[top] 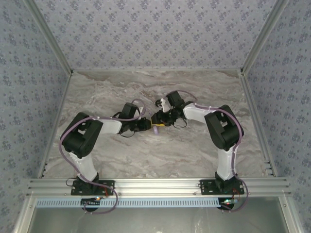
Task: Insert the wireless bluetooth earbuds into the charging case
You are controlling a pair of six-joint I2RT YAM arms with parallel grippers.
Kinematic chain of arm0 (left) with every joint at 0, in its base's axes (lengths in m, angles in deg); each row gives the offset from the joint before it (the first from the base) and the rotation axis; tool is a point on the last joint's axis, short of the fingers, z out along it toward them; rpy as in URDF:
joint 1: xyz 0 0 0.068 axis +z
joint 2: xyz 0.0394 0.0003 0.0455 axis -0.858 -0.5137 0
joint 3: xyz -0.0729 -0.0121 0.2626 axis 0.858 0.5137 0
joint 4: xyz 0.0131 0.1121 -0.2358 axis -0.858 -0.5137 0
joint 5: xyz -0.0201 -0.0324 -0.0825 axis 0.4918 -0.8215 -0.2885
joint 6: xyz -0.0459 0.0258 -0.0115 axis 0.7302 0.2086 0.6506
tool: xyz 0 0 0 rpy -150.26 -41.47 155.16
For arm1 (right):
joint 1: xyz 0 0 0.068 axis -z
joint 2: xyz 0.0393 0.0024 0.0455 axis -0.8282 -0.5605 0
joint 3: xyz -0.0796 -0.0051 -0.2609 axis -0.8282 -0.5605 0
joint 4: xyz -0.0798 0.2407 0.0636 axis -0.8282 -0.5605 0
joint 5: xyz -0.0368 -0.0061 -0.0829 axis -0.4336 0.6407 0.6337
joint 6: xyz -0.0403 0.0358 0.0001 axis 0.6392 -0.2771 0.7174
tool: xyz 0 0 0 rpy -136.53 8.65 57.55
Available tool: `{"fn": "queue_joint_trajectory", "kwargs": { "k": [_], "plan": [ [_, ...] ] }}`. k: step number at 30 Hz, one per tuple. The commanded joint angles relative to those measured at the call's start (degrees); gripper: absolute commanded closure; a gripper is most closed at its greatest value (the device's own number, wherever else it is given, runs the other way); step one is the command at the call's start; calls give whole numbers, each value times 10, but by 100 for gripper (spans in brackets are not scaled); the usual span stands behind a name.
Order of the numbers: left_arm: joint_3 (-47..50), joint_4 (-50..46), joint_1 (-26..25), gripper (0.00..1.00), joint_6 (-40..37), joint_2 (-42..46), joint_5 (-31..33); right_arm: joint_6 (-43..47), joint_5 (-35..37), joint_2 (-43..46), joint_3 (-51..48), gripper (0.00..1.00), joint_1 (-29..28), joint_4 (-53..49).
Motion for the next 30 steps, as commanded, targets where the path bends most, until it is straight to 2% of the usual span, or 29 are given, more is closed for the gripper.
{"fn": "queue_joint_trajectory", "kwargs": {
  "k": [1, 8, 13, 18, 20, 25, 30],
  "plan": [
    [-11, 3, -10, 79, 6, -35, -1, 7, -14, 9, 14, 54, -11, -23],
    [1, -2, -9, 79, 10, -23, 20, 10, -4, 15, 6, 54, -15, -25],
    [21, -41, -9, 75, -5, 37, 75, 22, 28, 36, -2, 56, -14, -39],
    [25, -101, -13, 71, -44, 101, 71, 57, 75, 72, -5, 56, -10, -89],
    [26, -131, -22, 70, -60, 127, 71, 71, 89, 91, -36, 56, -7, -105],
    [14, -225, -73, 64, -97, 174, 71, 103, 133, 146, -78, 56, -2, -150],
    [-2, -305, -175, 43, -112, 209, 184, 88, 193, 210, -137, 52, 31, -160]
  ]
}}
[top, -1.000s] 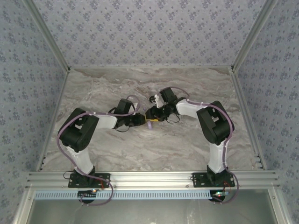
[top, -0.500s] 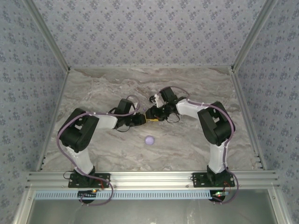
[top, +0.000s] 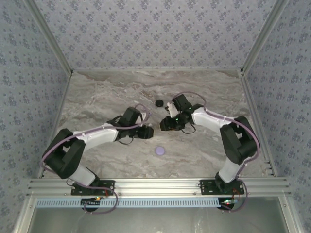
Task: Insert the wireless bluetooth earbuds into the charging case
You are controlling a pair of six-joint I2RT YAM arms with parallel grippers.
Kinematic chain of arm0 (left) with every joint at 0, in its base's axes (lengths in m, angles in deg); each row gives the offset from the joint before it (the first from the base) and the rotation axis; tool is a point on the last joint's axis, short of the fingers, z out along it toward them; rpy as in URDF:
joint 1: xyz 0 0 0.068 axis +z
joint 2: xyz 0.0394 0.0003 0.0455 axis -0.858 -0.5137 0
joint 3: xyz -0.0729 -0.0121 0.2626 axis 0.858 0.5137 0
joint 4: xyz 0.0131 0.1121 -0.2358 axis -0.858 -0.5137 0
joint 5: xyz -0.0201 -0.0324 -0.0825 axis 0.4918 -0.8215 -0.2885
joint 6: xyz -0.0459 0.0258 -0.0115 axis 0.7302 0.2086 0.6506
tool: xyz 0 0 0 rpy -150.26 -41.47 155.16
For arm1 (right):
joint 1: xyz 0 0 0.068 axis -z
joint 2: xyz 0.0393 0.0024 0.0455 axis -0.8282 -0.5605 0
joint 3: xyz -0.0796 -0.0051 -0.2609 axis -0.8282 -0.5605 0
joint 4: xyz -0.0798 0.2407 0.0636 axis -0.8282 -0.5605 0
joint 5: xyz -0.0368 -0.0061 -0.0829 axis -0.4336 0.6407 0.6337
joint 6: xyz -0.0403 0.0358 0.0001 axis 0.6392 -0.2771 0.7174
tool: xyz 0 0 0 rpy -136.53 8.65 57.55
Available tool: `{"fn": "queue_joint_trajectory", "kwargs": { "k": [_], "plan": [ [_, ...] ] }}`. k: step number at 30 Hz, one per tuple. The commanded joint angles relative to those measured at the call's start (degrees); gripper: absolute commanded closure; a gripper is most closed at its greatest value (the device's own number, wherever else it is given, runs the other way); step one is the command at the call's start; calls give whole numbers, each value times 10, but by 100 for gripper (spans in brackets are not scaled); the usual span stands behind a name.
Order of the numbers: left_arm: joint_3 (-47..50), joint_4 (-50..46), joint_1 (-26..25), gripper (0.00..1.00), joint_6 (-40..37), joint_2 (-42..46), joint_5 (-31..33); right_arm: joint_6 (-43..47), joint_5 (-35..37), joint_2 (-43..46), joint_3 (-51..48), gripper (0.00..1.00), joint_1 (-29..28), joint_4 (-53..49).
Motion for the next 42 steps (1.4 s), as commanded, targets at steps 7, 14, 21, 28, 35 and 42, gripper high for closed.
{"fn": "queue_joint_trajectory", "kwargs": {
  "k": [7, 14, 21, 28, 35, 42],
  "plan": [
    [-78, -140, -153, 25, -62, -1, 216, -4, 59, 113, -83, 48, 108, -37],
    [-145, -175, -199, 19, -100, -79, 243, 3, 47, 147, -102, 47, 161, -48],
    [-181, -204, -211, 20, -107, -146, 262, 5, 34, 163, -116, 47, 186, -44],
    [-191, -217, -212, 22, -110, -170, 258, 6, 27, 163, -121, 46, 196, -41],
    [-196, -220, -214, 29, -116, -189, 233, 8, 26, 160, -123, 46, 201, -40],
    [-190, -218, -213, 48, -103, -198, 215, 13, 18, 162, -124, 46, 202, -39]
  ]
}}
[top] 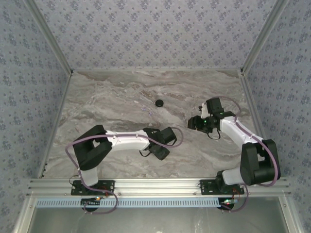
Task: Insert the wireless bluetooth earbuds into the charging case
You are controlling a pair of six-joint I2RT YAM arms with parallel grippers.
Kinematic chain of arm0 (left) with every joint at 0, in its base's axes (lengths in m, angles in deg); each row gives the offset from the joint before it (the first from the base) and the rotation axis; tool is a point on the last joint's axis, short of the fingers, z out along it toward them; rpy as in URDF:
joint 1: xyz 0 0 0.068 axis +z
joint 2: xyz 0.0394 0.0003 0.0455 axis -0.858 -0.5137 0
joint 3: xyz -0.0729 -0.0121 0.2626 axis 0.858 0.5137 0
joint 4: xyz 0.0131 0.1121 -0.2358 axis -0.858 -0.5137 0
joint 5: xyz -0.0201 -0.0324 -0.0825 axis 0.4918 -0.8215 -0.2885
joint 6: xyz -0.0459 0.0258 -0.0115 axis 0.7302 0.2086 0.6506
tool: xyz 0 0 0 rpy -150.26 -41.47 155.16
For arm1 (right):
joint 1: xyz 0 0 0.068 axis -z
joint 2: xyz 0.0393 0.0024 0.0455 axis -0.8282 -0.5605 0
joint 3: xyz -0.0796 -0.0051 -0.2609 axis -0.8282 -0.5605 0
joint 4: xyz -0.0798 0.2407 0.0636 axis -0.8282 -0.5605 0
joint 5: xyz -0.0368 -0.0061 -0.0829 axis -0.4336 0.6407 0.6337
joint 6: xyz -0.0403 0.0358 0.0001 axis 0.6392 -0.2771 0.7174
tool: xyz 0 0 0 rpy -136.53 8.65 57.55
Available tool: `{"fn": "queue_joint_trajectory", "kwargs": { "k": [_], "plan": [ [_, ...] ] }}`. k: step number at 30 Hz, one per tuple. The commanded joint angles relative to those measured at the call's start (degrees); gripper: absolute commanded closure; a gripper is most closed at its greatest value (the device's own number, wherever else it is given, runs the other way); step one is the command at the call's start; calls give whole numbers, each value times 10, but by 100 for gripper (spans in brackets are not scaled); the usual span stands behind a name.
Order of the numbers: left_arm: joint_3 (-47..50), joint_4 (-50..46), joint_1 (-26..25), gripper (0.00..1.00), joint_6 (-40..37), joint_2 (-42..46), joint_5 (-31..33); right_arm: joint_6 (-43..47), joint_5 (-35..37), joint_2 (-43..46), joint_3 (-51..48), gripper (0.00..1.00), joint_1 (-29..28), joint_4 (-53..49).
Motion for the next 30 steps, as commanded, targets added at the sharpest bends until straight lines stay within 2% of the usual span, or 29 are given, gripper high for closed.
{"fn": "queue_joint_trajectory", "kwargs": {
  "k": [1, 4, 8, 15, 18, 22, 26, 30],
  "plan": [
    [-1, -17, 0, 48, 6, -9, -9, 13, -15, 11, -7, 46, 3, -7],
    [20, 16, 27, 49, 23, 20, -39, 17, -24, 15, -7, 46, 0, 1],
    [57, 88, 92, 50, 57, 87, -115, 38, -19, 31, -14, 46, -22, 41],
    [68, 174, 222, 50, 148, 173, -251, 105, 38, 89, -59, 43, -88, 212],
    [71, 235, 268, 50, 208, 192, -323, 185, 43, 105, -94, 41, -121, 314],
    [71, 305, 293, 50, 267, 214, -389, 278, 39, 142, -142, 39, -159, 437],
    [75, 368, 308, 49, 323, 232, -432, 337, 1, 160, -135, 37, -168, 454],
    [74, 407, 308, 49, 354, 245, -454, 350, -41, 161, -120, 36, -172, 470]
  ]
}}
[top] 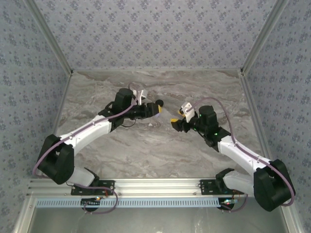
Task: Insert the wireless bluetooth earbuds into the charging case
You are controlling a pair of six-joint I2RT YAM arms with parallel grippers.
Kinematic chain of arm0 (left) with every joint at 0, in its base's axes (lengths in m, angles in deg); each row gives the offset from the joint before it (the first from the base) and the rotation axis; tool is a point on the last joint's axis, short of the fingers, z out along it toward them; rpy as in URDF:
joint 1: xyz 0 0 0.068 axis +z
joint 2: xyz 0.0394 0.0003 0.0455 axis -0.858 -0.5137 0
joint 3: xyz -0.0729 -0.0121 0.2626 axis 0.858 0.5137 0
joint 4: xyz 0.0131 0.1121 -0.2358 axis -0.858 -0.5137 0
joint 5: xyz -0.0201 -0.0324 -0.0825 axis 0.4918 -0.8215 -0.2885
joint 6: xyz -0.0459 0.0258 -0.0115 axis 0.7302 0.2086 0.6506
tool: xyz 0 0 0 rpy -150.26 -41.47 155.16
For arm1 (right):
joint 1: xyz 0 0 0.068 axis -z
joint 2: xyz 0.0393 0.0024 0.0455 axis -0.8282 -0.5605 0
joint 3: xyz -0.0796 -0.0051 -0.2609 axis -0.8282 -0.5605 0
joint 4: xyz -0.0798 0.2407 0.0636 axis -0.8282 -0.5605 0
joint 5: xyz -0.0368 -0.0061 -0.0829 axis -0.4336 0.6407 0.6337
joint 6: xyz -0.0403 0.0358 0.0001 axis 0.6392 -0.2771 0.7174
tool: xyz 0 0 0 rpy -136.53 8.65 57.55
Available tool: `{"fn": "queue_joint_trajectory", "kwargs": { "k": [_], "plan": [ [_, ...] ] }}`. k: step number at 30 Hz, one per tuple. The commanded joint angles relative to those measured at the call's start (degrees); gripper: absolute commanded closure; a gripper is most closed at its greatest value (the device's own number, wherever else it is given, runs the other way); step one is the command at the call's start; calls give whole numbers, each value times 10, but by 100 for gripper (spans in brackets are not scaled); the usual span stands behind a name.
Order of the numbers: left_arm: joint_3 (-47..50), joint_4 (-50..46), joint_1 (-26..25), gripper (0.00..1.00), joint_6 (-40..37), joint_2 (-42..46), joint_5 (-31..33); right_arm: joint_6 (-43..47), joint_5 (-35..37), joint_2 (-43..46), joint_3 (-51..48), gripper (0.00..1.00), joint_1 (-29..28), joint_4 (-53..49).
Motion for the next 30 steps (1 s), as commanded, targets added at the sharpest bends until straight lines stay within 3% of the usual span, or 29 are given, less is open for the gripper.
{"fn": "queue_joint_trajectory", "kwargs": {
  "k": [1, 8, 30],
  "plan": [
    [1, 87, 4, 49, 59, 27, -56, 48, -59, 7, 24, 36, -8, 51],
    [-4, 143, 4, 48, 99, 32, -94, 76, -106, 6, 60, 35, -20, 42],
    [-14, 155, -8, 47, 96, 51, -134, 119, -222, -41, 167, 32, -27, -12]
  ]
}}
